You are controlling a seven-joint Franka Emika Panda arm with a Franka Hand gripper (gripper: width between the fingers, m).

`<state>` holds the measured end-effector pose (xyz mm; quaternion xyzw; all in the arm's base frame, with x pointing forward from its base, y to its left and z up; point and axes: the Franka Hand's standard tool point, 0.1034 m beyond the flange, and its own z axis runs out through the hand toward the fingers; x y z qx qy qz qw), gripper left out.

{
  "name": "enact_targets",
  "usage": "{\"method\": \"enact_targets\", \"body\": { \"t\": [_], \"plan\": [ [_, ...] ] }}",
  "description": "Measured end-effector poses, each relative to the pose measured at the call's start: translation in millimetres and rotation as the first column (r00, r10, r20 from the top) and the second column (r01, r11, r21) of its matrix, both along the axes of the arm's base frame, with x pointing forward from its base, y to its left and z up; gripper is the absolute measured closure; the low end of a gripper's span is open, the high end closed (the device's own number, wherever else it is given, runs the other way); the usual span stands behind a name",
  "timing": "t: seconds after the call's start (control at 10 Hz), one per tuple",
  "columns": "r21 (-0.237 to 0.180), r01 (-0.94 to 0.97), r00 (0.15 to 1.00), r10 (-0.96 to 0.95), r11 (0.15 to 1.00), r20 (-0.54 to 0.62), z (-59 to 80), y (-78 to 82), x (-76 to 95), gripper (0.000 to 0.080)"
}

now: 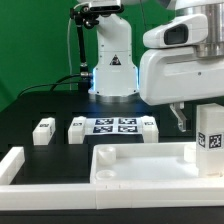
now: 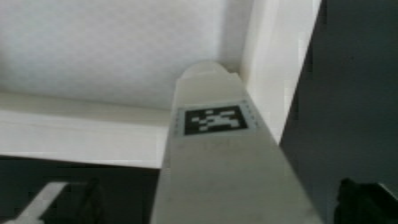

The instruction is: Assemble desk

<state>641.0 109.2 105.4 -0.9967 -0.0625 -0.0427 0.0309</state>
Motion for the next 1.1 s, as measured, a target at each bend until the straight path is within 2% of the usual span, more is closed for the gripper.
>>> {"method": "enact_targets", "body": {
  "t": [0.1,0.2,0.3,0.4,0.6,0.7,0.9,1.1],
  "plan": [
    [0.0,0.001,1.0,-0.001,1.0,0.0,-0.1,-0.7,0.2,0.0277],
    [0.004,0.032,0.999,-0.032,0.999,-0.002,-0.2,-0.4,0.1,0.0277],
    [0.011,0.112,0.994,-0.112,0.994,-0.008,-0.3,-0.1,0.1,0.0415],
    [0.015,0.172,0.985,-0.172,0.985,-0.013,-0.4,-0.4,0.1,0.0514],
    [0.017,0.321,0.947,-0.321,0.947,-0.029,-0.4,-0.2,-0.4,0.0512],
    [0.004,0.411,0.911,-0.41,0.912,-0.044,-0.3,1.0,-1.3,0.0512],
    [0.008,0.628,0.777,-0.626,0.779,-0.066,-0.8,-0.7,-0.8,0.0512],
    [0.014,0.807,0.589,-0.803,0.59,-0.093,-0.9,-2.0,-0.6,0.0512]
  ]
}}
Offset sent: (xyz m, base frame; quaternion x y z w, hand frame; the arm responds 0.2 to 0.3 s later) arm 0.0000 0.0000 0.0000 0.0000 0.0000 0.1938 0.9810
